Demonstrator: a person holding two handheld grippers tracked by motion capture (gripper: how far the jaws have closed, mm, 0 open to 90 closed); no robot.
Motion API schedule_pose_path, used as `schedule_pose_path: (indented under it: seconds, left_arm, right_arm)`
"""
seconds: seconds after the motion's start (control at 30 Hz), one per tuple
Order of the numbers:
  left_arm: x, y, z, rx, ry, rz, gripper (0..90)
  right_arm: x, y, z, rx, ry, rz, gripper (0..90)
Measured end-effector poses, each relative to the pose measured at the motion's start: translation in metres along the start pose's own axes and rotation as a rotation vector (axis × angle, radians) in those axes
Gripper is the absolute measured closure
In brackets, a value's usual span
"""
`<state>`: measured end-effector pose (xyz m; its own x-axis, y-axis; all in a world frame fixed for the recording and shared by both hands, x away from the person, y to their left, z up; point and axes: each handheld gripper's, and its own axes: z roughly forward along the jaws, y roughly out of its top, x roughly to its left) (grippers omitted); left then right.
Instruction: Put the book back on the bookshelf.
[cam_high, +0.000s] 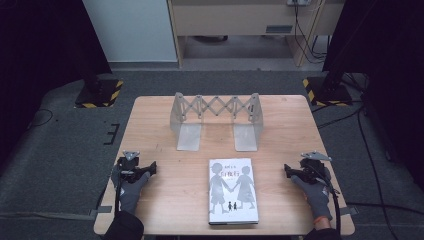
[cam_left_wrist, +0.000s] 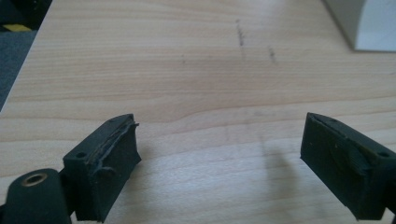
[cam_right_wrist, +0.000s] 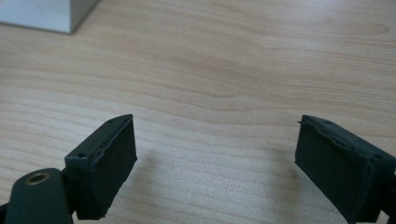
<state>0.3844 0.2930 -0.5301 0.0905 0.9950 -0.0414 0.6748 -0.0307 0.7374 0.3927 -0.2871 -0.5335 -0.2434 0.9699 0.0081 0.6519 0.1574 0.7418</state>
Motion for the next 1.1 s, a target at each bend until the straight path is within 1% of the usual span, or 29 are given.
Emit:
schedule_pose_path:
  seconds: [0.03,0.07,0.1,0.13,0.17,0.2,0.23,0.27,0.3,0.33,0.43,0.53,0.57,0.6,0.67,0.7,0.83,0.9,0.93,0.97,1.0,1.07,1.1]
  left_arm:
    - [-0.003,0.001,-0.003,-0.01,-0.008,0.0,11.1]
    - [-0.006,0.001,-0.005,-0.016,-0.018,0.004,11.6]
    - [-0.006,0.001,-0.005,-0.016,-0.018,0.004,11.6]
    - [-0.013,0.002,-0.009,-0.027,-0.034,0.019,11.5]
    - [-0.017,0.003,-0.011,-0.033,-0.038,0.024,11.5]
    - [-0.017,0.003,-0.011,-0.033,-0.038,0.024,11.6]
    - [-0.02,0.003,-0.014,-0.042,-0.055,0.021,11.6]
    - [-0.023,0.004,-0.016,-0.045,-0.072,0.02,11.6]
    - [-0.029,0.003,-0.019,-0.051,-0.088,0.022,11.6]
    - [-0.03,0.003,-0.02,-0.051,-0.093,0.025,11.7]
    - [-0.036,0.003,-0.024,-0.064,-0.108,0.022,12.0]
    - [-0.039,0.003,-0.028,-0.074,-0.133,0.007,12.3]
    - [-0.039,0.003,-0.028,-0.074,-0.133,0.007,12.3]
    - [-0.041,0.002,-0.029,-0.077,-0.136,0.007,12.4]
    - [-0.046,0.002,-0.032,-0.081,-0.152,0.005,12.6]
    - [-0.048,0.002,-0.033,-0.087,-0.156,0.012,12.5]
    - [-0.054,0.002,-0.036,-0.103,-0.173,0.02,12.6]
    - [-0.055,0.002,-0.036,-0.102,-0.18,0.02,12.8]
    - [-0.059,0.001,-0.036,-0.1,-0.193,0.023,12.9]
    - [-0.059,0.001,-0.036,-0.1,-0.193,0.023,12.9]
    - [-0.063,0.001,-0.037,-0.1,-0.205,0.028,13.0]
    - [-0.067,0.001,-0.037,-0.102,-0.216,0.033,13.0]
    - [-0.067,0.001,-0.037,-0.102,-0.216,0.033,13.0]
  right_arm:
    - [0.0,0.001,-0.002,-0.015,0.007,0.014,13.5]
    - [-0.001,0.002,-0.005,-0.026,0.015,0.016,13.8]
    - [-0.001,0.002,-0.005,-0.026,0.015,0.016,13.8]
    - [-0.001,0.004,-0.01,-0.054,0.036,0.04,15.2]
    - [-0.001,0.004,-0.011,-0.065,0.039,0.042,15.2]
    - [-0.001,0.004,-0.011,-0.065,0.039,0.042,15.2]
    - [0.0,0.005,-0.016,-0.083,0.051,0.051,15.7]
    - [0.0,0.005,-0.016,-0.083,0.051,0.051,15.7]
    - [0.002,0.006,-0.019,-0.093,0.067,0.058,16.0]
    - [0.003,0.006,-0.02,-0.101,0.074,0.068,16.2]
    - [0.007,0.008,-0.021,-0.108,0.086,0.064,16.5]
    - [0.01,0.009,-0.023,-0.115,0.1,0.058,16.9]
    - [0.01,0.009,-0.023,-0.115,0.1,0.058,16.9]
    - [0.014,0.01,-0.024,-0.121,0.113,0.052,17.2]
    - [0.017,0.01,-0.026,-0.12,0.12,0.046,17.2]
    - [0.019,0.01,-0.027,-0.118,0.127,0.048,17.2]
    - [0.027,0.011,-0.032,-0.139,0.151,0.051,17.2]
    - [0.03,0.011,-0.033,-0.14,0.165,0.052,16.7]
    - [0.033,0.012,-0.033,-0.144,0.172,0.049,16.7]
    - [0.033,0.012,-0.033,-0.144,0.172,0.049,16.7]
    - [0.038,0.012,-0.032,-0.137,0.183,0.042,16.6]
    - [0.042,0.013,-0.032,-0.134,0.199,0.042,16.5]
    - [0.042,0.013,-0.032,-0.134,0.199,0.042,16.5]
